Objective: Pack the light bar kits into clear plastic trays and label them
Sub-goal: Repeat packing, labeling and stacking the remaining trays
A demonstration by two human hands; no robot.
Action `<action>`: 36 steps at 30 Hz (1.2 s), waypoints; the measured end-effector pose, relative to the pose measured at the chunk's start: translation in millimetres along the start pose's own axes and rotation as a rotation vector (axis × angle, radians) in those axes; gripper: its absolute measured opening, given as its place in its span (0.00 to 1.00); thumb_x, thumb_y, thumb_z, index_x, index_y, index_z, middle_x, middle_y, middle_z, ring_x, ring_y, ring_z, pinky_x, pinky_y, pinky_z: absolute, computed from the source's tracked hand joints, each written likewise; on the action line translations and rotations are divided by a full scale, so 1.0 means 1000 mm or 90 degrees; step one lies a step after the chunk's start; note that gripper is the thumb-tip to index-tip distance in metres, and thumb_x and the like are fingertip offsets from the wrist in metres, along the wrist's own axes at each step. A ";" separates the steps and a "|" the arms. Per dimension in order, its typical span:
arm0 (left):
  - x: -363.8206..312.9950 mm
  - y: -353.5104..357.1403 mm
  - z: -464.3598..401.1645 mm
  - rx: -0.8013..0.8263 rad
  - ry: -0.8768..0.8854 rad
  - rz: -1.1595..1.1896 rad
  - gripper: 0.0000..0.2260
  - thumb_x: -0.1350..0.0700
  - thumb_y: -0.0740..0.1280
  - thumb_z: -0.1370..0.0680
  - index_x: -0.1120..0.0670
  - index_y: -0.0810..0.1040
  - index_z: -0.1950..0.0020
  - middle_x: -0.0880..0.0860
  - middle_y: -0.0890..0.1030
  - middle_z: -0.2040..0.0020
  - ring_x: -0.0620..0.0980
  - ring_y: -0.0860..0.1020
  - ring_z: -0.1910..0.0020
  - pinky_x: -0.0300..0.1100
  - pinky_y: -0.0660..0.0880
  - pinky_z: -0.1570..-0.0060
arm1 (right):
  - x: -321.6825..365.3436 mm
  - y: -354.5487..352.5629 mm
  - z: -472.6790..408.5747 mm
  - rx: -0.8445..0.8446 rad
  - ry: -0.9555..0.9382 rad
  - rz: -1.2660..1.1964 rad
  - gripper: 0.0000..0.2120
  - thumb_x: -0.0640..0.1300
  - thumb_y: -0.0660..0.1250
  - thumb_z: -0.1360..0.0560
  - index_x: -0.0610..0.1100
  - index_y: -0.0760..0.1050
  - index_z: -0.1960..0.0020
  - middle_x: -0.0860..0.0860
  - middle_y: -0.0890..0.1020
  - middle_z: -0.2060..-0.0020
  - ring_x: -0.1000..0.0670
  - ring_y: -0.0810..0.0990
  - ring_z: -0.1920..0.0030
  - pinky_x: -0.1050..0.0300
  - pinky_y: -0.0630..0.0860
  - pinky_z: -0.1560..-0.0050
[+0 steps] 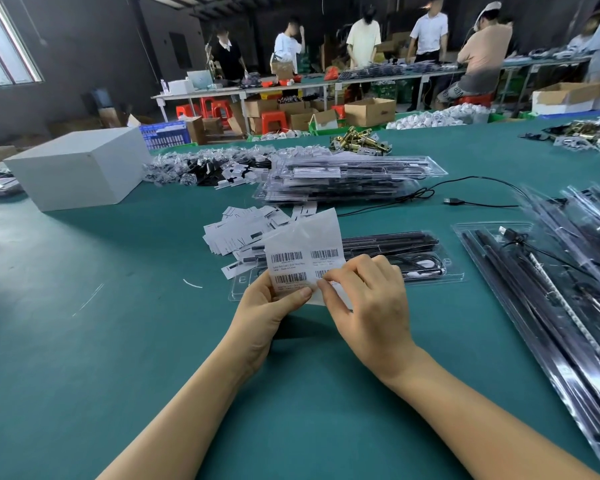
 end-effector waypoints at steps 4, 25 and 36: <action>0.002 -0.003 0.000 -0.017 -0.003 -0.029 0.16 0.60 0.73 0.30 0.56 0.79 0.44 0.55 0.84 0.46 0.52 0.81 0.45 0.41 0.76 0.46 | -0.010 0.003 -0.001 0.023 0.069 -0.115 0.05 0.37 0.71 0.27 0.37 0.78 0.61 0.46 0.76 0.64 0.46 0.74 0.65 0.54 0.73 0.64; -0.024 -0.020 0.008 -0.179 0.137 -0.323 0.34 0.63 0.68 0.25 0.28 0.64 0.34 0.47 0.81 0.51 0.51 0.78 0.56 0.43 0.75 0.52 | -0.111 0.006 0.009 -0.058 0.659 -0.550 0.14 0.34 0.75 0.32 0.46 0.75 0.51 0.52 0.80 0.56 0.61 0.82 0.61 0.70 0.75 0.60; -0.017 0.075 0.000 0.091 0.067 -0.241 0.26 0.64 0.61 0.30 0.38 0.77 0.41 0.46 0.83 0.45 0.45 0.80 0.45 0.41 0.75 0.42 | -0.110 -0.001 -0.019 -0.096 0.726 -0.870 0.10 0.27 0.70 0.32 0.41 0.75 0.58 0.48 0.83 0.65 0.50 0.81 0.62 0.62 0.79 0.57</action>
Point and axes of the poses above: each hand's wrist, its own z-axis away from the middle knuckle, its own y-axis out of the palm, x = y × z, the point moved 10 cm from there along -z, towards the middle knuckle
